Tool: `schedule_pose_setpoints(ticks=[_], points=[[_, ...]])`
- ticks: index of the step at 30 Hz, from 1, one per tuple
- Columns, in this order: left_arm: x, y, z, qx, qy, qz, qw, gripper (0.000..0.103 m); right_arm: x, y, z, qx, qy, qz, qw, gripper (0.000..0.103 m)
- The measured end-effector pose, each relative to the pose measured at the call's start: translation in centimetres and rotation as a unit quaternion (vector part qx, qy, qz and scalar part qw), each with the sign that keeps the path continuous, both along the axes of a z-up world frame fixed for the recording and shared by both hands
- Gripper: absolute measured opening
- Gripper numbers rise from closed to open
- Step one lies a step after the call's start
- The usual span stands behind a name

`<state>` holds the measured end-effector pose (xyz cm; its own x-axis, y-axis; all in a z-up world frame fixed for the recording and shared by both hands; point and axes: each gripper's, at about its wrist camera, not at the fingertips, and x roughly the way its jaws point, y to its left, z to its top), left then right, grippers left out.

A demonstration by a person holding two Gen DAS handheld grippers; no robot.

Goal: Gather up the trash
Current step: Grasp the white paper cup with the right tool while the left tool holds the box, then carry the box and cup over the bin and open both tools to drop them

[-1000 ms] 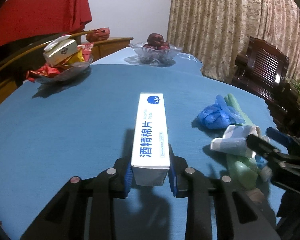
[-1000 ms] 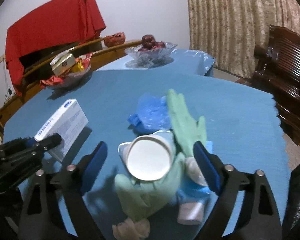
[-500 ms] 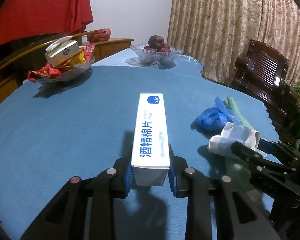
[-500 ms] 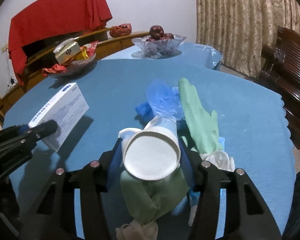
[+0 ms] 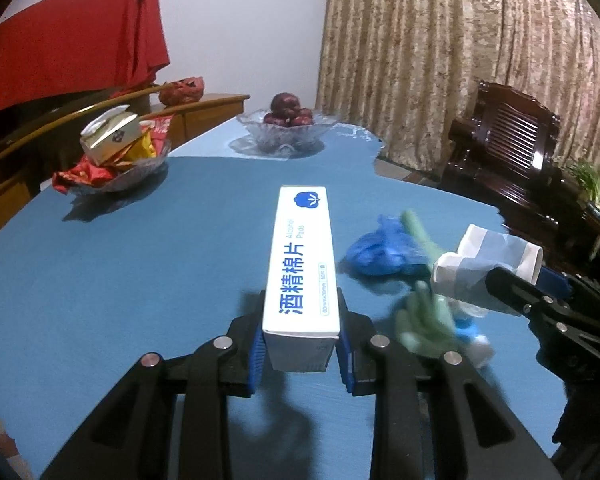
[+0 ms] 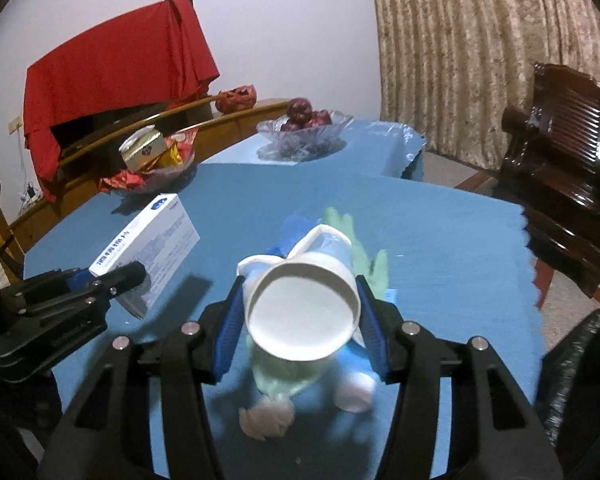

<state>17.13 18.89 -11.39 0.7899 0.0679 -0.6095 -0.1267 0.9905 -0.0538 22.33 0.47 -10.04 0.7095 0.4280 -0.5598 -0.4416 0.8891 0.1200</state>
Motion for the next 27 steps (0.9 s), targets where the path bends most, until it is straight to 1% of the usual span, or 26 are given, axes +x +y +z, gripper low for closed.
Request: schedule_pose_setpoints(ticks=[7,14,20,27], points=[[-1.1,-3.9,1.5,-0.007,-0.011,-0.034,0.9993,0.030,-3.0,-4.9,2.3,0.010,-0.020,-0.037,0.999,0.051],[-1.6,-8.6,2.9,-0.016,-0.021,-0.078,0.9966,0.030,-5.4,-10.1,4.2,0.014,-0.040,-0.079,0.996,0.051],[-2.0,-13.2,3.8,-0.023,-0.030,-0.126,0.9914,0.030,-7.1,-13.8,5.1,0.010,-0.052,-0.114,0.992,0.051],[-2.3,-18.9,4.4,-0.026,-0.033,-0.186,0.9817,0.030,-9.3,-19.0,5.6,0.003,-0.060,-0.162,0.985,0.051]])
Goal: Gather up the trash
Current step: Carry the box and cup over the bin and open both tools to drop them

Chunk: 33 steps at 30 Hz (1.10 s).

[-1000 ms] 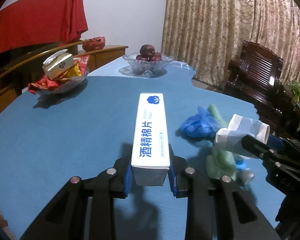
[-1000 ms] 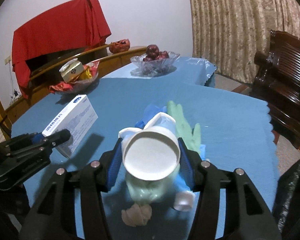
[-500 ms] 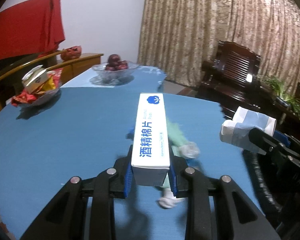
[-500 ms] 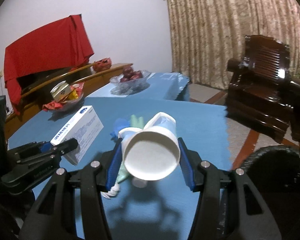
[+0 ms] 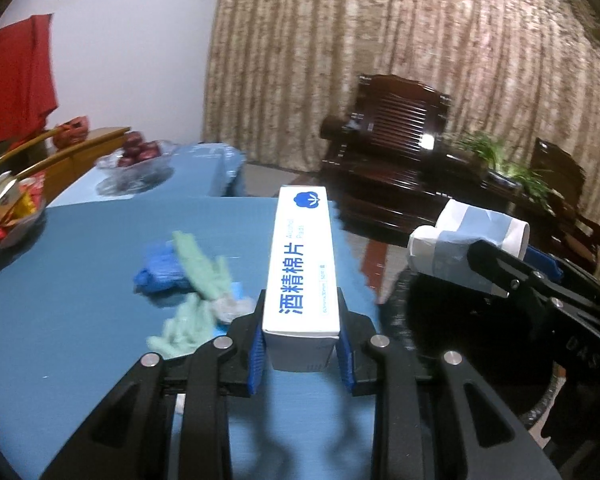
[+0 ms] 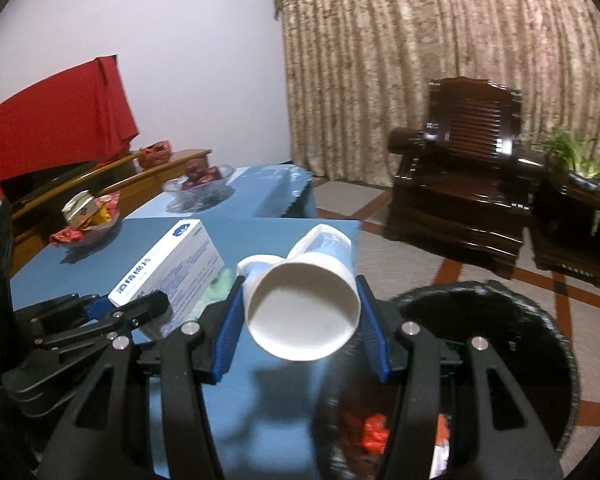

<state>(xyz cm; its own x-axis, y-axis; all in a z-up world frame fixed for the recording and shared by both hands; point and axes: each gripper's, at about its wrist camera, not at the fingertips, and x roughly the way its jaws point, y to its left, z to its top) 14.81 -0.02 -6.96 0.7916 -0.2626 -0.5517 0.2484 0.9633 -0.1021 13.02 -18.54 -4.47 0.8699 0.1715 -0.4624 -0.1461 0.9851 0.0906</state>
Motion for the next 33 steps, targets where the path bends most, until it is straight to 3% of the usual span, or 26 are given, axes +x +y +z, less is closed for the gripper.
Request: schedule_pose_setpoints(ticks=[14,26,29,30,33], points=[[-0.2,-9.1,-0.9,-0.002,0.007,-0.085,0.9963,0.030,-3.8,-9.8,-1.5,-0.014,0.011,-0.098,0.995,0.051],[0.9,-16.3,-2.1,0.001,0.022,-0.149,0.9886,0.030,-3.9,-15.5,-4.3,-0.012,0.037,-0.150,0.988,0.052],[1.5,-17.3,-2.9,-0.006,0.039,-0.169,0.9848,0.032,-3.6,-16.5,-5.0,-0.019,0.046,-0.165,0.985,0.061],[1.6,-17.4,-3.0,-0.007,0.041,-0.171,0.9845,0.034,-3.7,-16.8,-5.2,-0.021,0.046,-0.172,0.984,0.069],[1.7,-17.5,-3.3,-0.011,0.044,-0.179,0.9828,0.054,-3.9,-17.6,-5.7,-0.027,0.045,-0.190,0.980,0.086]])
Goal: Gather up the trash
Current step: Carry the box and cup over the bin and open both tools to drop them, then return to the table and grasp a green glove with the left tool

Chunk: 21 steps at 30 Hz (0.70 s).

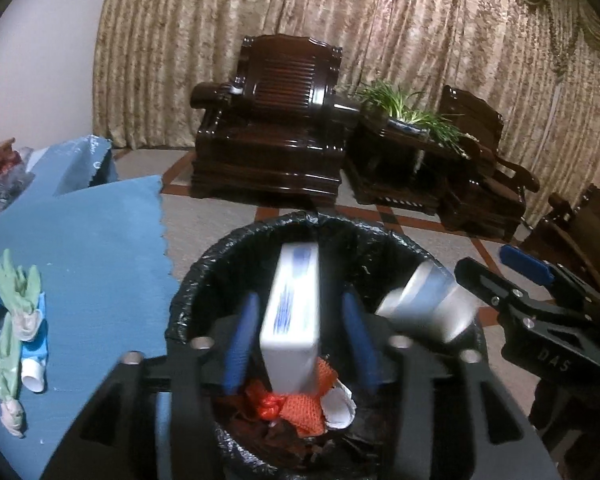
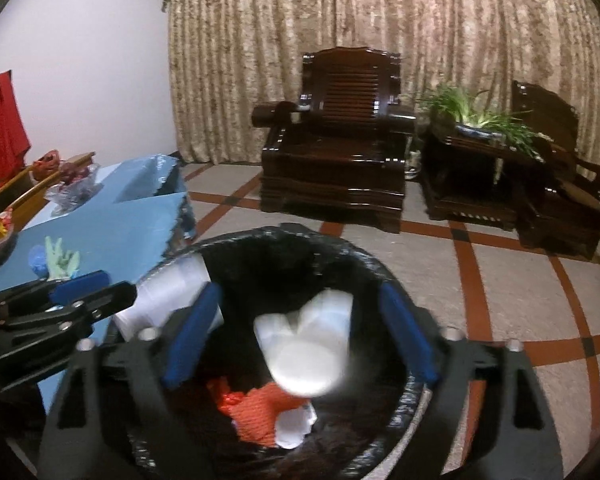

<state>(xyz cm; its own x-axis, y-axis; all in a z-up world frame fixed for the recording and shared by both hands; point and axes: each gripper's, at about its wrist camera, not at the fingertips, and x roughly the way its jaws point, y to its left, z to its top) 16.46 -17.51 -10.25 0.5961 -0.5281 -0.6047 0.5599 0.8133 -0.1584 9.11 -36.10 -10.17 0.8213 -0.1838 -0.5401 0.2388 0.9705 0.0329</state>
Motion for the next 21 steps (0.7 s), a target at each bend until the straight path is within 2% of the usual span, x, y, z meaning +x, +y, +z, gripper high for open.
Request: schedule_pose_setpoints(ticks=[4,10,17,21], points=[[-0.1,1.0,0.1,0.005,-0.010,0.005,0.9999,0.062,-0.6,-0.3,-0.2,0.002,-0.003,-0.009,1.000,0.093],[-0.7,4.5,1.3,0.014,-0.037,0.054,0.9978,0.088,-0.5,1.2,0.2,0.023,-0.003,0.004,1.000,0.098],[-1.2,10.4,2.2,0.018,-0.049,0.121,0.9913,0.093,0.4,6.4,1.1,0.035,-0.011,0.062,0.997,0.098],[-1.7,14.7,2.4,0.028,-0.058,0.167,0.9839,0.093,1.8,10.3,1.3,0.039,-0.008,0.106,0.994,0.098]])
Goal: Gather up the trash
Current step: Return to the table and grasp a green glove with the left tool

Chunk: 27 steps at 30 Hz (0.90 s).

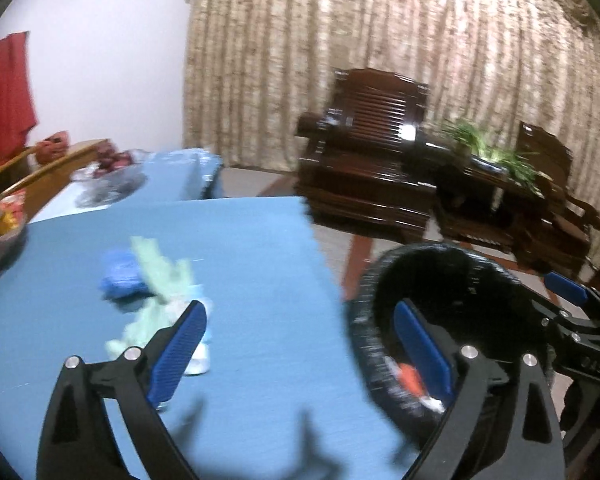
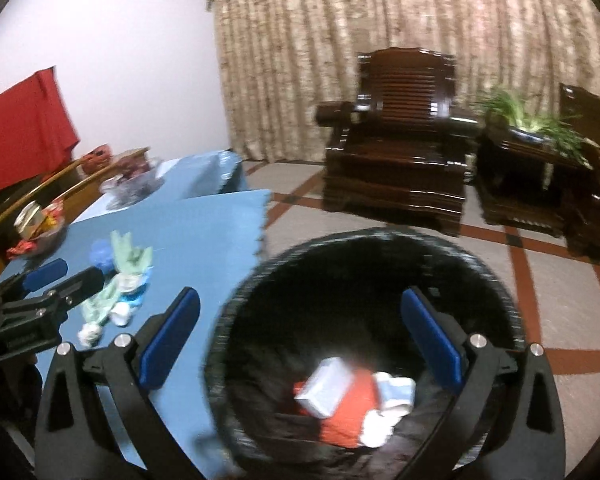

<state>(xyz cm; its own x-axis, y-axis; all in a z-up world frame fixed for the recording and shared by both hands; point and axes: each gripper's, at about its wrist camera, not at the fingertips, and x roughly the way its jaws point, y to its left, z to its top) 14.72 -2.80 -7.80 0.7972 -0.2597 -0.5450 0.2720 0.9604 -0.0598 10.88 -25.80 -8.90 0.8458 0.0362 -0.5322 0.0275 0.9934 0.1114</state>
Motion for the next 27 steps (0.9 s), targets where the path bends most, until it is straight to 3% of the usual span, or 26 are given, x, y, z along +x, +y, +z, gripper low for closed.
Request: schedule_pose_setpoints(ticks=[12,27], points=[[-0.5,10.7,-1.5,0.016,0.008,0.108,0.9939,0.092,3.2,8.7,0.5,-0.004,-0.002,0.087,0.996,0.098],[1.9,14.2,-6.4,0.015,0.060,0.140,0.9882,0.089,9.1,16.0,-1.8,0.002,0.000,0.164,0.986,0.097]])
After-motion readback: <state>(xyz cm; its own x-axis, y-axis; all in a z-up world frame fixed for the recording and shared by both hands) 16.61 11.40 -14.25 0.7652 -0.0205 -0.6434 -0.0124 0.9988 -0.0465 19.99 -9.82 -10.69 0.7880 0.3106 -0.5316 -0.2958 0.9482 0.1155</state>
